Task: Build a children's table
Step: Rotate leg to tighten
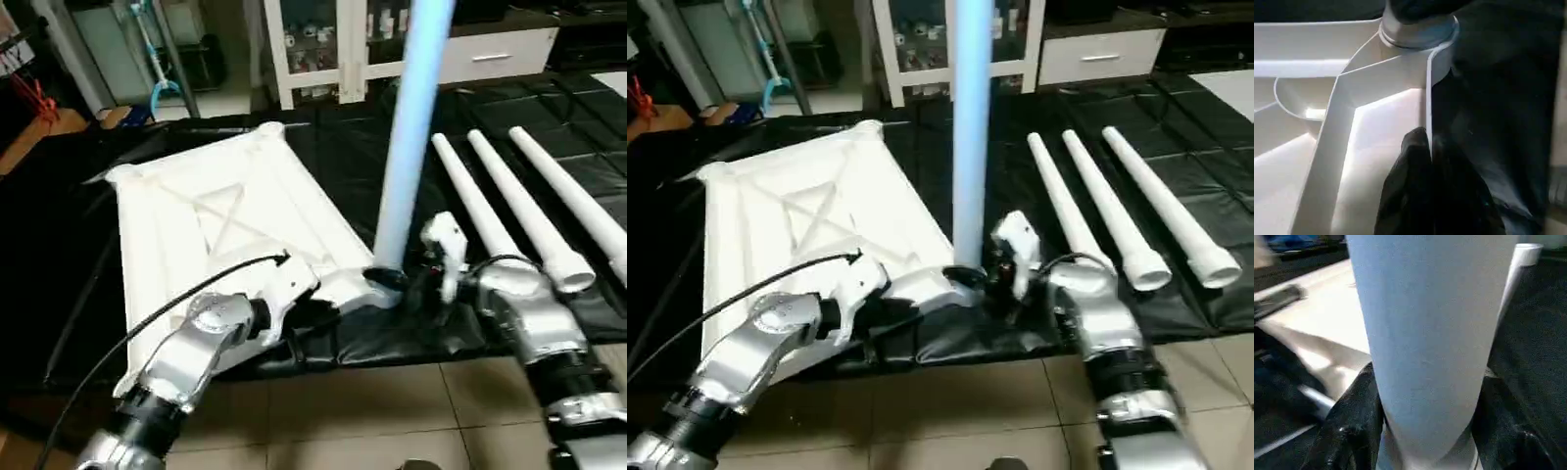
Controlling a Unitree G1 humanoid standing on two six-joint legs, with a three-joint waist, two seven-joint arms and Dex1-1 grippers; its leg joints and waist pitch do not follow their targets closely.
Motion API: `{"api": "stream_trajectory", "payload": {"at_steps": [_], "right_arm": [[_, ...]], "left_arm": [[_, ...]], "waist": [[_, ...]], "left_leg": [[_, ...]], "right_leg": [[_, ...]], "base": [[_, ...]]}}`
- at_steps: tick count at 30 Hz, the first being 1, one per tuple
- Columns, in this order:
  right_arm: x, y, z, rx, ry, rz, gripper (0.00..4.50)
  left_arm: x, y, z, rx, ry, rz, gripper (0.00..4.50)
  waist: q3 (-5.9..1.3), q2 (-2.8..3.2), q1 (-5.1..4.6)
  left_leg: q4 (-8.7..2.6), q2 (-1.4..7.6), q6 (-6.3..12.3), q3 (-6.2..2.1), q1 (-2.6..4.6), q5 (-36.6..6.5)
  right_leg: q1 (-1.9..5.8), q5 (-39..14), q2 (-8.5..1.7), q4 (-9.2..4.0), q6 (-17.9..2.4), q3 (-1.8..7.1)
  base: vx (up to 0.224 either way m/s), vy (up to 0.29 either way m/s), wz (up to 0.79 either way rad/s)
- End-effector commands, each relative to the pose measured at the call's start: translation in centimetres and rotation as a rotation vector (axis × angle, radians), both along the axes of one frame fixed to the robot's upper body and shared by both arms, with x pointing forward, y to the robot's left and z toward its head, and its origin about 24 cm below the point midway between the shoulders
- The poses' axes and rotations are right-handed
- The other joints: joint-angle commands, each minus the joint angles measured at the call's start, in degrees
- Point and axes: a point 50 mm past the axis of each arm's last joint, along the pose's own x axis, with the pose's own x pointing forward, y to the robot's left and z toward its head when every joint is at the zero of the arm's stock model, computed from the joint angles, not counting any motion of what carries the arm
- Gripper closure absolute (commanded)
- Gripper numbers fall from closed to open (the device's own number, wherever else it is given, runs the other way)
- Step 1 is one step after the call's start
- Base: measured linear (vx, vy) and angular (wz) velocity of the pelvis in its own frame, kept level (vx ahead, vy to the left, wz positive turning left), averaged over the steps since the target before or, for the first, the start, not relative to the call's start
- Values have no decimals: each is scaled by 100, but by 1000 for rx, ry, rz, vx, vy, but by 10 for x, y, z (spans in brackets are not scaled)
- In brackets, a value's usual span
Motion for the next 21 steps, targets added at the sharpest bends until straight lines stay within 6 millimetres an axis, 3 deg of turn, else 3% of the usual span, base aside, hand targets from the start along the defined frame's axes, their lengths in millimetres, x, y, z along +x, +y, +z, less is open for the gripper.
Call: {"api": "stream_trajectory", "payload": {"at_steps": [1,3,4,6,8,10,12,14,17,18,21], "right_arm": [[7,-5,-3,-30,14,-135,250],[14,5,-7,-46,19,-251,253],[19,12,-9,-86,13,-350,253],[22,17,-10,-100,8,-409,255],[28,29,-9,-94,2,-512,256],[30,43,-7,-63,-16,-557,257],[30,47,-6,-35,-26,-563,258],[30,60,3,63,-62,-540,258],[28,68,6,100,-82,-486,258],[27,68,6,103,-84,-463,224],[25,65,5,94,-91,-417,224]], "left_arm": [[-2,-3,-10,39,29,7,450],[10,-10,-10,48,9,104,450],[20,-15,-8,59,-7,184,450],[27,-17,-7,63,-23,235,450],[43,-20,1,64,-71,360,450],[54,-19,9,65,-122,446,450],[56,-19,10,63,-132,451,450],[56,-23,12,51,-134,426,450],[53,-25,9,50,-134,372,450],[51,-24,6,48,-125,357,450],[47,-22,2,50,-110,331,450]], "waist": [[-357,-137,-1],[-329,-126,-47],[-337,-133,-53],[-340,-135,-73],[-328,-106,-123],[-325,-147,-165],[-325,-142,-181],[-344,-134,-184],[-403,-123,-132],[-399,-133,-125],[-387,-138,-119]], "left_leg": [[-592,267,147,-167,92,-2404],[-598,254,95,-156,83,-2514],[-600,234,13,-162,117,-2591],[-601,219,-61,-186,122,-2722],[-593,199,-77,-195,136,-2926],[-577,177,-52,-195,171,-3108],[-594,187,-14,-210,140,-3181],[-615,202,33,-215,99,-3108],[-613,239,196,-184,54,-2583],[-615,241,239,-173,41,-2506],[-609,233,357,-153,7,-2372]], "right_leg": [[202,-2515,-66,-420,-797,42],[162,-2606,-51,-443,-758,45],[149,-2768,-46,-476,-695,29],[153,-2956,-52,-499,-595,3],[121,-3169,-55,-542,-490,-16],[71,-3357,-47,-613,-396,-45],[96,-3338,-57,-609,-389,-61],[128,-3155,-76,-587,-411,-51],[150,-2176,-76,-503,-743,-8],[155,-2033,-74,-490,-803,-6],[194,-1933,-92,-465,-899,-6]], "base": [[0,0,0],[0,0,0],[0,0,0],[0,0,0],[0,0,0],[0,0,0],[0,0,0],[0,0,0],[0,0,0],[0,0,0],[0,0,0]]}}
